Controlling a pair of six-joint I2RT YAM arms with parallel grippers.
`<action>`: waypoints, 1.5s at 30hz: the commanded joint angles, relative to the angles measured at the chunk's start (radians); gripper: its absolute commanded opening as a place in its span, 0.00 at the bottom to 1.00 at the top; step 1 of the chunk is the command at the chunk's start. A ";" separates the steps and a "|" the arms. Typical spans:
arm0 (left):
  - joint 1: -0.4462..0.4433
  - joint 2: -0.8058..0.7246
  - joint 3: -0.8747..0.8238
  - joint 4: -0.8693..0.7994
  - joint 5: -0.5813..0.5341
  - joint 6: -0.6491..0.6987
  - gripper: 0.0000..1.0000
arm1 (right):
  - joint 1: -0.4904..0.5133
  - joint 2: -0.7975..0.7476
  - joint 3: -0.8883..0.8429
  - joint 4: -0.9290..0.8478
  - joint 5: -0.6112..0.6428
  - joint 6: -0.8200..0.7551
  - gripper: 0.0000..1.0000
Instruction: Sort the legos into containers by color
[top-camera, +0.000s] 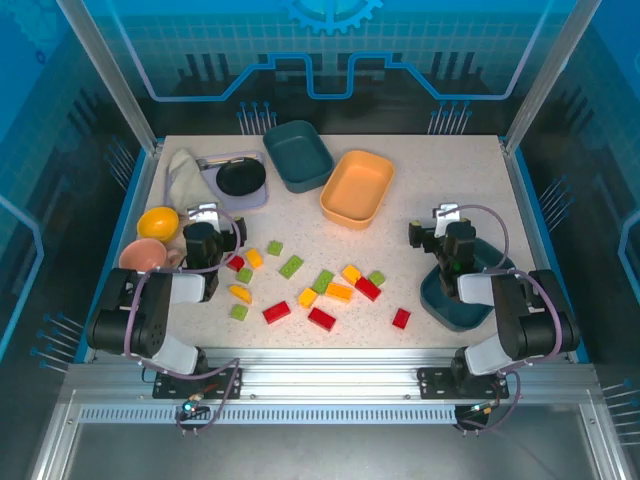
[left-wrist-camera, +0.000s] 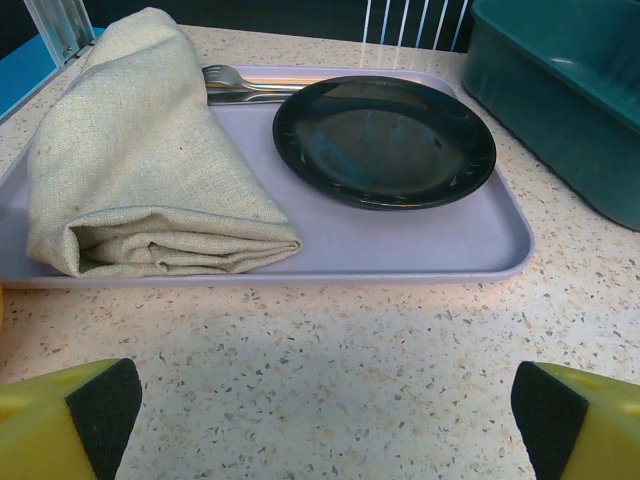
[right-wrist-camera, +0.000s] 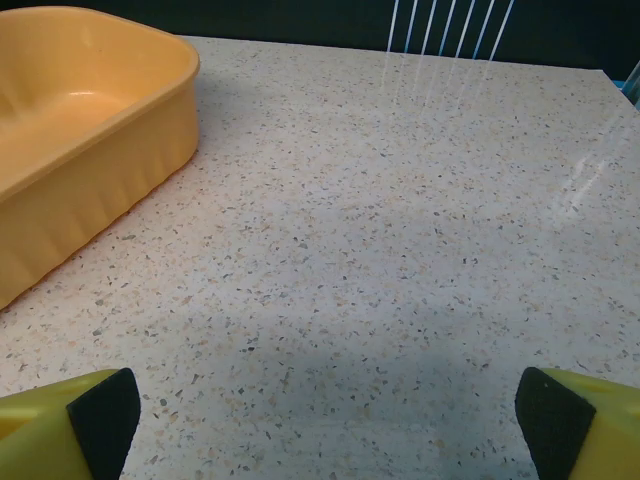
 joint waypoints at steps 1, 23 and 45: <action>-0.005 0.003 -0.002 0.008 0.000 0.012 0.99 | -0.007 0.011 0.015 0.004 -0.012 -0.009 1.00; -0.076 -0.231 0.102 -0.304 -0.130 0.034 0.99 | 0.042 -0.182 0.167 -0.362 0.164 0.006 1.00; -0.091 0.223 1.401 -1.724 0.300 -0.651 0.83 | 0.174 0.012 1.196 -1.722 -0.230 0.706 0.76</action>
